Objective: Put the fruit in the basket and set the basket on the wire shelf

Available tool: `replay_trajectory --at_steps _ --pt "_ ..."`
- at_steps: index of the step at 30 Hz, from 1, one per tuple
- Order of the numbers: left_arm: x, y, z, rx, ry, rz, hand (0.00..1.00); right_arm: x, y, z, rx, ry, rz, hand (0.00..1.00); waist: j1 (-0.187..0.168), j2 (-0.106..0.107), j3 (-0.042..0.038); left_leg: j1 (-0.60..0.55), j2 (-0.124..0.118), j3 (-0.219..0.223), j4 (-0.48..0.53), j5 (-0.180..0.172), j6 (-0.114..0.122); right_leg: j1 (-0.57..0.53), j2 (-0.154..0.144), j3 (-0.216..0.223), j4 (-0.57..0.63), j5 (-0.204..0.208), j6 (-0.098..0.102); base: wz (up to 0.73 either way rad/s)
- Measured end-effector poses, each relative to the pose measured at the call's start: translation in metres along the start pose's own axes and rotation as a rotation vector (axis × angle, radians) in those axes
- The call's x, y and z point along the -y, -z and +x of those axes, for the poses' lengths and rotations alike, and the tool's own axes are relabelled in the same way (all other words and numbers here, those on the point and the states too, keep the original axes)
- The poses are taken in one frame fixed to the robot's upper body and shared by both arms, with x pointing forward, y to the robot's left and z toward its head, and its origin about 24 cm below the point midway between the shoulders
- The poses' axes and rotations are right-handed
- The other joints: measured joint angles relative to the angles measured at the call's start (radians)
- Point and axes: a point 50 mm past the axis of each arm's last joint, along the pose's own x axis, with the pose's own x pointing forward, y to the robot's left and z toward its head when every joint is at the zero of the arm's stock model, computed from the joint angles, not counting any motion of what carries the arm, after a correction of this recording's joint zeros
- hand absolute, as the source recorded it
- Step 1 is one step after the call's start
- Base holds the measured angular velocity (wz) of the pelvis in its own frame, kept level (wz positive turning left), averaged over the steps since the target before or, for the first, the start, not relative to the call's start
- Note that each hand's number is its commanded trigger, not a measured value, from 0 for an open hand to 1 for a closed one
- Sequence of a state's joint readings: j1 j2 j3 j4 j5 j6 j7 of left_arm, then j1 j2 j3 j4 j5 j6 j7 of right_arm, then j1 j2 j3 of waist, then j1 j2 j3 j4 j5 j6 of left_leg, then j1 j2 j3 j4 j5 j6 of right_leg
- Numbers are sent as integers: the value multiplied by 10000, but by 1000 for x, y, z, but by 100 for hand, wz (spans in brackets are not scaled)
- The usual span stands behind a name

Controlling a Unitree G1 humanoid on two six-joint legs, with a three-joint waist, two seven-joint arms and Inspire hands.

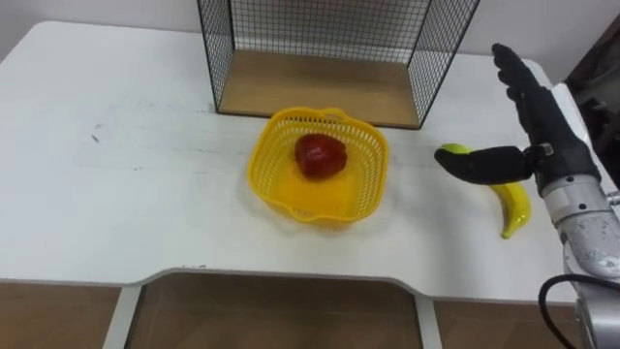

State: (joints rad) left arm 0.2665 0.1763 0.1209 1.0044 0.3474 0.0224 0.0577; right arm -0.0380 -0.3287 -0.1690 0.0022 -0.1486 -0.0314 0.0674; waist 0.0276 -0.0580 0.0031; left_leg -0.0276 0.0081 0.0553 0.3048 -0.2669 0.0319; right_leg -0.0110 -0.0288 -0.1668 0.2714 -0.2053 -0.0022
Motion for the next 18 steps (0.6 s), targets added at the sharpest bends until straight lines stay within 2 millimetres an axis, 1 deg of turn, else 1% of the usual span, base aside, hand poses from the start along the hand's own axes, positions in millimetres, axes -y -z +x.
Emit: replay_trajectory --at_steps 2,6,11,13,18 --pt "-1 -2 0 77 -69 20 0 3 2 0 -87 110 52 0 10 -6 -4 16 3 -1 -3 0 0 1 3 -2 -11 0 0 0" --pt "-5 -5 0 240 -324 -111 0 3 15 -1 -594 249 302 0 47 -13 -11 -8 7 -13 -32 0 0 22 5 -9 -56 1 2 0" --pt "-5 1 -1 82 -407 -168 0 9 25 -3 -1028 751 796 0 37 34 -37 34 1 -27 -21 0 0 88 9 -22 -121 4 7 0" --pt "-6 3 -2 -9 -436 -245 0 16 29 -3 -1167 1250 1295 0 52 37 -39 51 -20 -34 7 3 0 105 14 10 -122 4 6 0" --pt "-6 6 -2 -241 -461 -277 0 24 41 0 -1688 1951 1951 0 62 32 -34 69 -18 -33 33 3 0 140 13 15 -117 4 6 0"
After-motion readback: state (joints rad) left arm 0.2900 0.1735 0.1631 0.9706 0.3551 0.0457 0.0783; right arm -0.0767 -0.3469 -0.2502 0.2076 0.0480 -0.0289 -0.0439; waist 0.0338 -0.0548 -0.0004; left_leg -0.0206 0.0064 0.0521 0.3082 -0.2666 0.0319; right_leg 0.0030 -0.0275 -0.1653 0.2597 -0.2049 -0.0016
